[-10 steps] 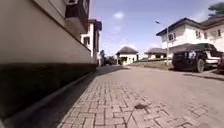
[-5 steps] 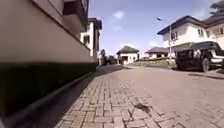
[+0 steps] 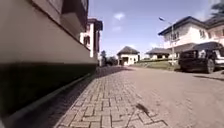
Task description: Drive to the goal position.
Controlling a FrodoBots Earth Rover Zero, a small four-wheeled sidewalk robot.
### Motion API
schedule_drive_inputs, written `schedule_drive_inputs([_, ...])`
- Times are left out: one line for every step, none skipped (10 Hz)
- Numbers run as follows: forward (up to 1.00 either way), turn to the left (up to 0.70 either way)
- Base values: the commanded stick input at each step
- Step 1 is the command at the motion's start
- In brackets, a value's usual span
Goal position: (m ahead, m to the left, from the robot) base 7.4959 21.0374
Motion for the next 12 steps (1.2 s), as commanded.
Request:
schedule_drive_inputs([0.70,0.00])
schedule_drive_inputs([0.70,0.00])
schedule_drive_inputs([0.70,0.00])
schedule_drive_inputs([0.70,0.00])
schedule_drive_inputs([0.70,0.00])
schedule_drive_inputs([0.70,0.00])
schedule_drive_inputs([0.70,0.00])
schedule_drive_inputs([0.70,0.00])
schedule_drive_inputs([0.70,0.00])
schedule_drive_inputs([0.70,0.00])
schedule_drive_inputs([0.70,0.00])
schedule_drive_inputs([0.70,0.00])
